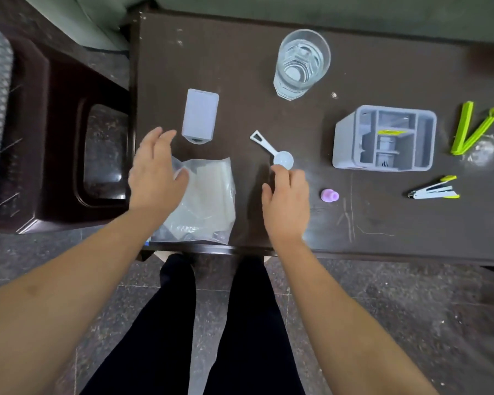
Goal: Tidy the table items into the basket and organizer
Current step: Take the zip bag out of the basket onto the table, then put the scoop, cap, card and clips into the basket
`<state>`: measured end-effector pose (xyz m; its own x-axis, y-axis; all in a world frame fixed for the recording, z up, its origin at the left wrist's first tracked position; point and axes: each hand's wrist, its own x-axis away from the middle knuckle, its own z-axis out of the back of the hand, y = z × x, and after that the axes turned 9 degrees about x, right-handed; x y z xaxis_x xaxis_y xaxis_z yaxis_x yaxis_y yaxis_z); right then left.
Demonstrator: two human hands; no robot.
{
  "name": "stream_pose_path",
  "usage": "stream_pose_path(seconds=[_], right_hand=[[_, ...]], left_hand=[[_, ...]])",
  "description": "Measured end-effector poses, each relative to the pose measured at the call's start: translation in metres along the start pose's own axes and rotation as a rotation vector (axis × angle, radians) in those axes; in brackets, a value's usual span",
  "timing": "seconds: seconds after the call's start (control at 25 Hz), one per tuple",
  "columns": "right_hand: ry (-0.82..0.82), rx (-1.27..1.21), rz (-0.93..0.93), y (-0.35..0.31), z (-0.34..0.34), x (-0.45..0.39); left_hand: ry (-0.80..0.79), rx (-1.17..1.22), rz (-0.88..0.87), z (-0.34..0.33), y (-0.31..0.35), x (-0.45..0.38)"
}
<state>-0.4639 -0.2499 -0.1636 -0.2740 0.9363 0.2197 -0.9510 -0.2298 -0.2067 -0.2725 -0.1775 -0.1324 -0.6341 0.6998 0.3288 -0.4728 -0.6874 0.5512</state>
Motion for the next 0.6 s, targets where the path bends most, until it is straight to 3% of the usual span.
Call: stream_pose_path(seconds=[0.12,0.24,0.48,0.6], right_hand=[[-0.013,-0.021,-0.113,0.010,0.001,-0.011],[-0.010,-0.113,-0.292,0.020,0.002,-0.021],[-0.156,-0.156,-0.214,0.033,0.000,-0.038],[-0.002,-0.297,-0.288,0.044,0.012,-0.032]], left_hand=[[-0.036,-0.024,-0.176,-0.017,0.029,-0.006],[-0.102,-0.078,-0.228,-0.037,0.047,-0.008],[-0.299,-0.344,-0.397,-0.074,0.079,-0.026],[-0.364,-0.507,-0.471,-0.093,0.092,-0.039]])
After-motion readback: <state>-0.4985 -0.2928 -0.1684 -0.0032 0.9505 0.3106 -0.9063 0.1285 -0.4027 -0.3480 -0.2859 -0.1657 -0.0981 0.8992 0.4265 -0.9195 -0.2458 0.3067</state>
